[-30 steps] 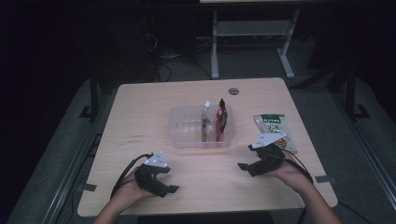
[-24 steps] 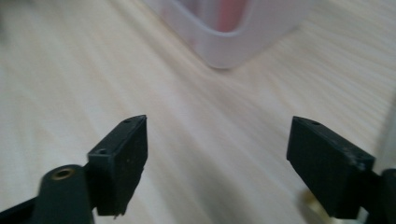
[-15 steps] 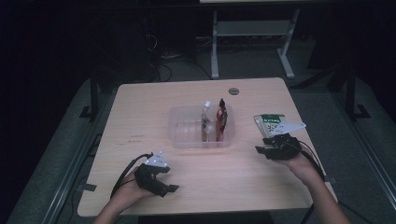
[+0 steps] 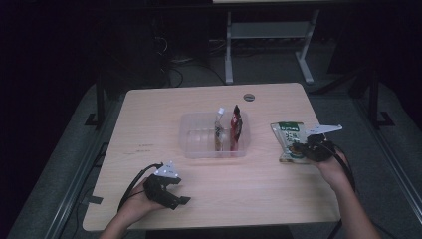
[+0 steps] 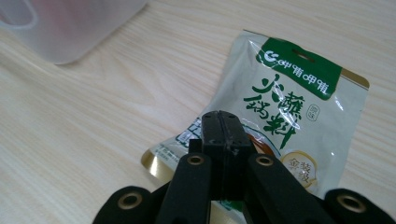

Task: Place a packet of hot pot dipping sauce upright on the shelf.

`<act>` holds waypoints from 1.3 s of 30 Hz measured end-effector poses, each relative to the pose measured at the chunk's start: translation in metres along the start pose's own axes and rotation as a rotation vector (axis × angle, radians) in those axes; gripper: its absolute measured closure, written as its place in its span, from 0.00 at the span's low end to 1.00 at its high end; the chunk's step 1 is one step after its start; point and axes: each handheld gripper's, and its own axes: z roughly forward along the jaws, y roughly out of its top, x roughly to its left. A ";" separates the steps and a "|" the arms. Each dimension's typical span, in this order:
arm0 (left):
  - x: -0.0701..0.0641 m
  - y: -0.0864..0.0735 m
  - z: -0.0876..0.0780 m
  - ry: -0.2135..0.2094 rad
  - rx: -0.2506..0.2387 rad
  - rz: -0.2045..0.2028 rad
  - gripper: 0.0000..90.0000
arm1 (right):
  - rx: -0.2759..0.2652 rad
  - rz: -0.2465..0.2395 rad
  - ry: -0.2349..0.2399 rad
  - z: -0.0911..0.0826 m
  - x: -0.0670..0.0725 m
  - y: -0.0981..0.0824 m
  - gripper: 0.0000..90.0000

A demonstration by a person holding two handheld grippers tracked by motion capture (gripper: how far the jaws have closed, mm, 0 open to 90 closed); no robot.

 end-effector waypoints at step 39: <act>-0.001 0.000 0.002 -0.002 0.005 0.001 0.23 | 0.179 -0.154 0.181 0.039 0.022 0.000 1.00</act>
